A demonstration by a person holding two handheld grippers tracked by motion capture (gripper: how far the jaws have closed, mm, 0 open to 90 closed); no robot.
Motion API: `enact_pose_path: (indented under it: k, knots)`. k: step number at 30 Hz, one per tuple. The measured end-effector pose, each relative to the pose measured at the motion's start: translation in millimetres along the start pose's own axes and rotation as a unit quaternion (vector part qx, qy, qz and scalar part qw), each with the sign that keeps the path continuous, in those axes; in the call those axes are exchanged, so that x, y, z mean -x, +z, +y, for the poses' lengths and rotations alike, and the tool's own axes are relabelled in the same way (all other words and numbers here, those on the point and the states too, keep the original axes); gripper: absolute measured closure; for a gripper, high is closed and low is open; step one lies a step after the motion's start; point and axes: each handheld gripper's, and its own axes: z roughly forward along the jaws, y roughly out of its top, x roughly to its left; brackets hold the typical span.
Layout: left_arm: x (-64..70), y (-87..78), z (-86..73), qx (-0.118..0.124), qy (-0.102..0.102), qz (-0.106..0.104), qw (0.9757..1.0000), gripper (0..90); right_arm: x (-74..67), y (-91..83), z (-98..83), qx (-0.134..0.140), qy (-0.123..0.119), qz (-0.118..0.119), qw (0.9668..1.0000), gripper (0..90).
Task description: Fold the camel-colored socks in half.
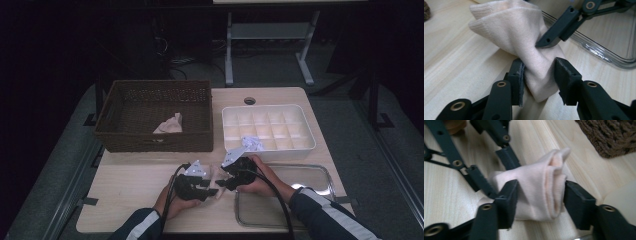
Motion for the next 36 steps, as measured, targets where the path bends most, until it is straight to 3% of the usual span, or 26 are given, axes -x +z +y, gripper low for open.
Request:
enact_pose_path:
  k: [4,5,7,9,13,18,21,23,25,27,31,36]
  knots:
    - [3.4,-4.2,-4.8,-0.008,0.036,-0.020,0.9991,62.9,4.2,4.0,-2.3,-0.008,-0.005,0.029,0.9995,29.3]
    - [5.2,-4.0,-5.8,-0.002,0.032,-0.025,0.9992,62.9,3.8,4.6,-2.1,-0.008,-0.010,0.037,0.9992,29.4]
    - [6.6,-4.9,-6.7,-0.005,0.050,-0.033,0.9982,63.3,2.9,6.1,-2.0,-0.007,-0.018,0.056,0.9983,28.2]
    - [6.7,-4.3,-7.0,-0.004,0.050,-0.044,0.9978,63.4,3.3,8.4,-2.8,-0.008,-0.018,0.075,0.9970,28.1]
    - [4.9,-4.4,-7.5,-0.005,0.053,-0.048,0.9974,62.7,3.1,11.8,-3.9,-0.001,-0.022,0.117,0.9929,42.0]
    - [4.9,-4.2,-7.1,-0.004,0.052,-0.046,0.9976,61.1,0.3,10.0,-4.4,0.004,-0.028,0.131,0.9910,58.3]
    - [4.7,-5.4,-7.0,-0.007,0.054,-0.042,0.9976,58.2,-1.8,8.3,-4.0,0.003,-0.031,0.126,0.9916,63.4]
    - [4.9,-6.5,-6.2,-0.013,0.058,-0.030,0.9978,50.7,-2.0,7.1,-3.7,0.004,-0.032,0.122,0.9920,64.4]
    - [4.4,-9.0,-6.5,-0.027,0.064,-0.013,0.9975,40.5,-2.5,5.6,-3.7,0.003,-0.029,0.118,0.9926,65.1]
    - [3.5,-16.0,-8.5,-0.038,0.083,0.015,0.9957,35.1,-3.0,3.4,-3.2,0.000,-0.027,0.114,0.9932,65.3]
    - [-4.3,-33.6,-15.0,-0.019,0.071,0.029,0.9968,30.4,-1.4,-2.5,-3.5,0.001,-0.018,0.100,0.9949,65.4]
    - [-19.2,-51.8,-30.0,-0.013,0.063,0.064,0.9959,25.0,2.6,-10.6,-4.5,-0.002,-0.011,0.076,0.9971,65.5]
